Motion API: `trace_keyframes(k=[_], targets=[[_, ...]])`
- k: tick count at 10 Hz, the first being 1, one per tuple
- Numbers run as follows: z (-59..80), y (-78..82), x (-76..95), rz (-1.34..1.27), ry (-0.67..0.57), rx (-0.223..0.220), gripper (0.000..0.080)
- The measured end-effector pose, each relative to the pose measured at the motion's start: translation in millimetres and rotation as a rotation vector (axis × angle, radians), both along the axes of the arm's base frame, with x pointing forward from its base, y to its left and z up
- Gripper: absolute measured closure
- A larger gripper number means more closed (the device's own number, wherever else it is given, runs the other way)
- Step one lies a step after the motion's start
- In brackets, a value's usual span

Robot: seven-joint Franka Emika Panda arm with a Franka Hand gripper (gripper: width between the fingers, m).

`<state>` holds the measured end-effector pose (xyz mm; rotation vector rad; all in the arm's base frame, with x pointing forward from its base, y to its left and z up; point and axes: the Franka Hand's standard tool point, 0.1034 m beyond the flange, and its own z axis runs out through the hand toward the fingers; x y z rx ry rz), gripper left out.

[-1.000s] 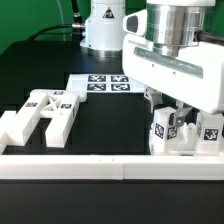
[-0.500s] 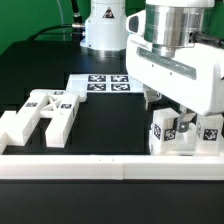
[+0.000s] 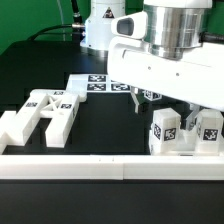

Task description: Assemble chair

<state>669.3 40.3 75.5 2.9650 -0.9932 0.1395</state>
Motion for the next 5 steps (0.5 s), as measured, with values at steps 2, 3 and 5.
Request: trace_keyframes(k=[2,3,5], targets=[[0.0,0.0,0.0,0.147,0.006,-0.013,0.0151],[0.0,0.3,0.0,0.224,0.009,-0.018,0.0151],[-0.3,-1.0,0.2,0.386,0.016,-0.031,0.0151]])
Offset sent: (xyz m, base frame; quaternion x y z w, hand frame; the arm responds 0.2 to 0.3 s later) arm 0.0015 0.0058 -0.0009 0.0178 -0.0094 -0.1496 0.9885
